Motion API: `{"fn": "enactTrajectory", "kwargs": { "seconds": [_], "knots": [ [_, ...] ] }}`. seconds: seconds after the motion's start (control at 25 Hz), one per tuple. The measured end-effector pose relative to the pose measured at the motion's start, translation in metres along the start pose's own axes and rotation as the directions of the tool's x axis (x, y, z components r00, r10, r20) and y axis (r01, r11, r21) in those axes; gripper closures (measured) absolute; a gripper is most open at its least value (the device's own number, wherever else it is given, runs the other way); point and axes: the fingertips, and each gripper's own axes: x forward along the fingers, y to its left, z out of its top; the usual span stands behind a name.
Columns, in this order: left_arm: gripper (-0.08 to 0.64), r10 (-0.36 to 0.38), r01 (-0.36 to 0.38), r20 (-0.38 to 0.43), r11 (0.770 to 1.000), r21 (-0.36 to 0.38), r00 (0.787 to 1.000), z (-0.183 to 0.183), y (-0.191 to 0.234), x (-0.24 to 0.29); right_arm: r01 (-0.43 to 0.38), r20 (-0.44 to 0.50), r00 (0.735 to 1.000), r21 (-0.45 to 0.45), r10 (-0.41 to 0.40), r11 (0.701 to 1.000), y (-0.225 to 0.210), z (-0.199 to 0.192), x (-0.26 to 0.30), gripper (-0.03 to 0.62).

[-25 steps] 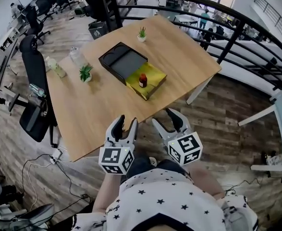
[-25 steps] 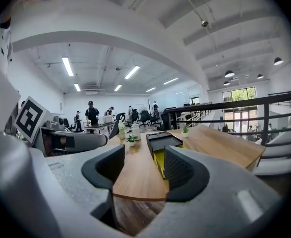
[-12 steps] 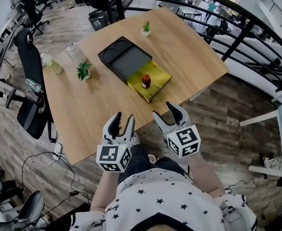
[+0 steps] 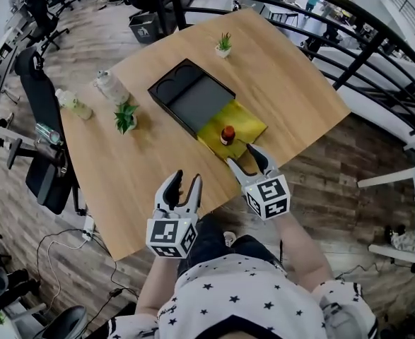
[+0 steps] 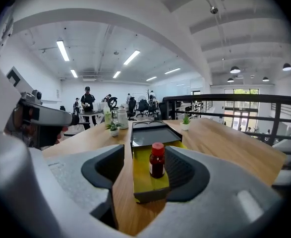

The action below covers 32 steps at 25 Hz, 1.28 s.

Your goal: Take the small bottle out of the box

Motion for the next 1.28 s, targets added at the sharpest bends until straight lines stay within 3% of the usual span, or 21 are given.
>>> {"fn": "enactTrajectory", "kwargs": {
  "seconds": [0.6,0.76,1.28],
  "knots": [
    [0.387,-0.037,0.036,-0.041,0.999,-0.012,0.998,-0.001,0.036,0.031,0.072,-0.083,0.994,-0.018,-0.073,0.997,-0.034,-0.015,0.087,0.369],
    [0.387,-0.04,0.039,-0.044,0.999,-0.012,0.998,-0.001,0.038,0.034,0.103,-0.092,0.99,-0.043,-0.107,0.994,-0.04,-0.017,0.092,0.442],
    [0.387,-0.034,0.034,-0.022,0.999,-0.003,0.999,0.001,0.025,0.022,0.1,-0.079,0.991,-0.086,-0.107,0.991,-0.032,-0.003,0.078,0.449]
  ]
}}
